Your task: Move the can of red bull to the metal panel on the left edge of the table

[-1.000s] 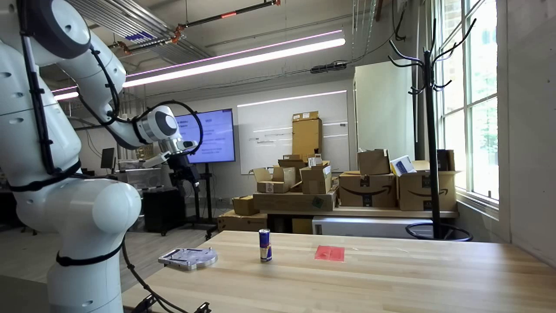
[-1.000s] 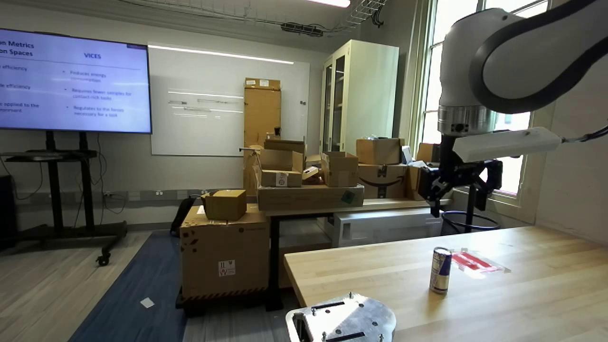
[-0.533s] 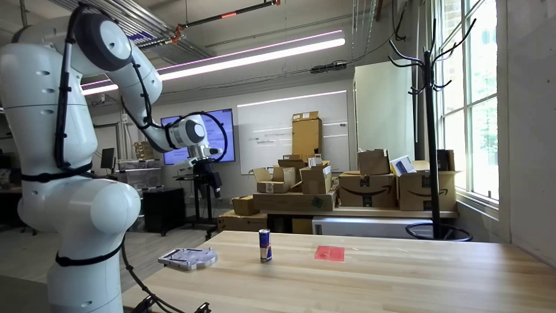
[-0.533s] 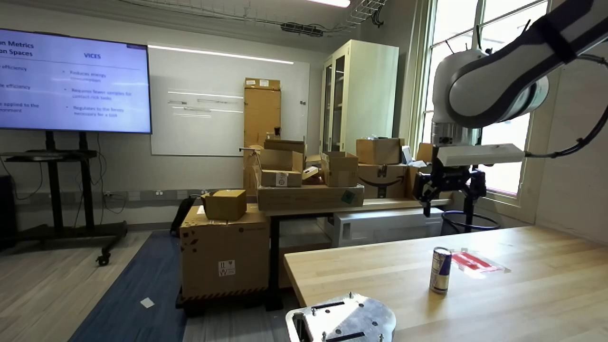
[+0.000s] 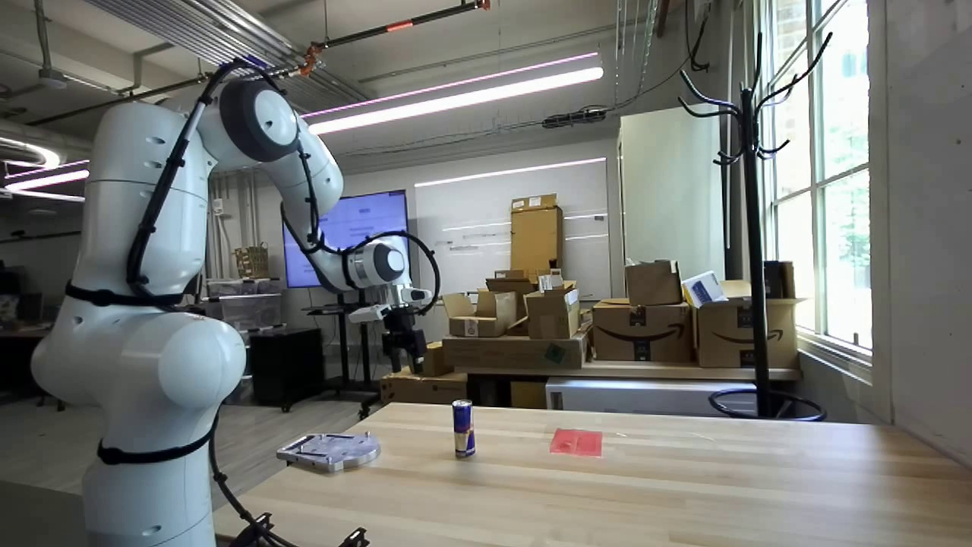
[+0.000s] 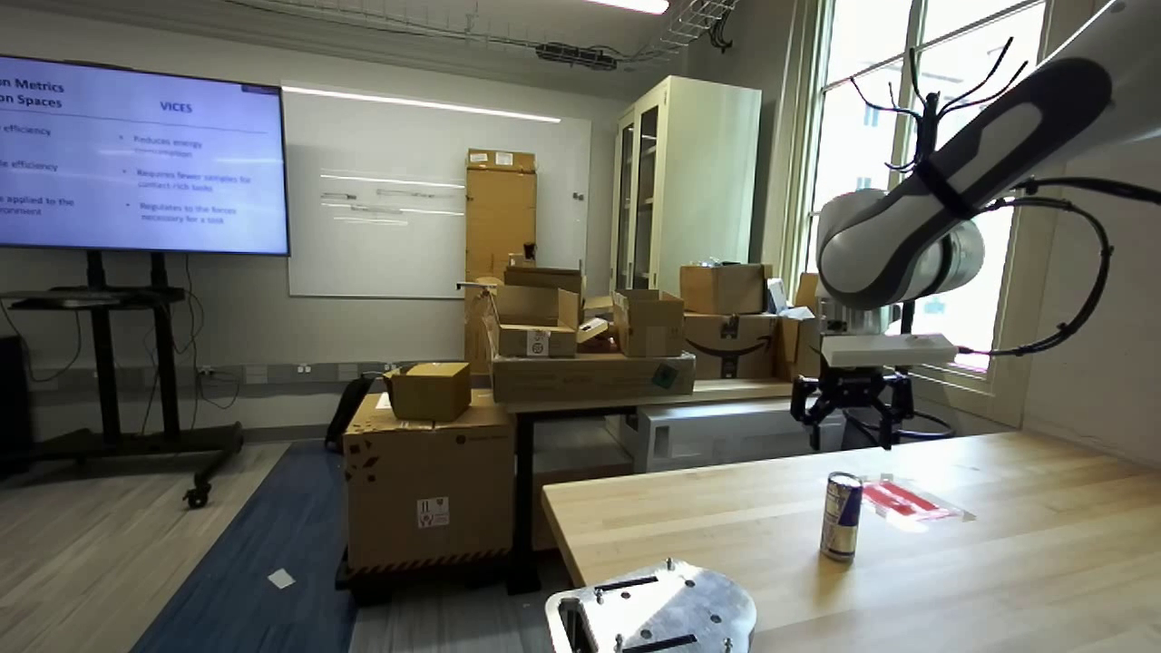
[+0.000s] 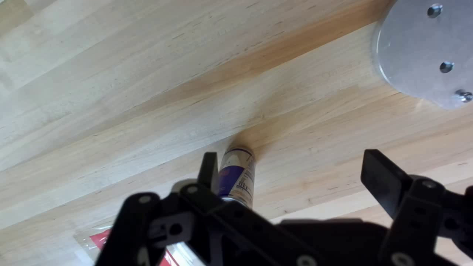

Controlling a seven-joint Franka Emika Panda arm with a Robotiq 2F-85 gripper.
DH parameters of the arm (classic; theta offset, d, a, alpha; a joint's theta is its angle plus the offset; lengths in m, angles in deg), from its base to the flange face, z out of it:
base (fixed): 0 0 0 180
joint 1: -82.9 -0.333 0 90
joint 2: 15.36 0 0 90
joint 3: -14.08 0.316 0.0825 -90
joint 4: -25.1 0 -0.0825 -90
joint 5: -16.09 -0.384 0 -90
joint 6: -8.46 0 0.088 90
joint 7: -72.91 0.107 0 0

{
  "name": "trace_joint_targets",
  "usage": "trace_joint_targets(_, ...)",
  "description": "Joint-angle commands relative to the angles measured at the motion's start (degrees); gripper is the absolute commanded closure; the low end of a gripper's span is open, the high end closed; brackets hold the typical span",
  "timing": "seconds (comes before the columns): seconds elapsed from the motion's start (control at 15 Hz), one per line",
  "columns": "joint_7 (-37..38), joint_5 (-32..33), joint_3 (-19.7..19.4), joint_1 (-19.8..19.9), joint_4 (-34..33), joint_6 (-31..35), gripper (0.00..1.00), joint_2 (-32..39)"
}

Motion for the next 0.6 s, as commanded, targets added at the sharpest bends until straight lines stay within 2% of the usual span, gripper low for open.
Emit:
trace_joint_targets(0.0, -3.2, -2.9, -2.9, 0.5, -4.2, 1.7, 0.0, 5.2)
trace_joint_targets(0.53, -6.4, -8.0, -6.0, 0.8, -8.9, 5.4, 0.0, 12.9)
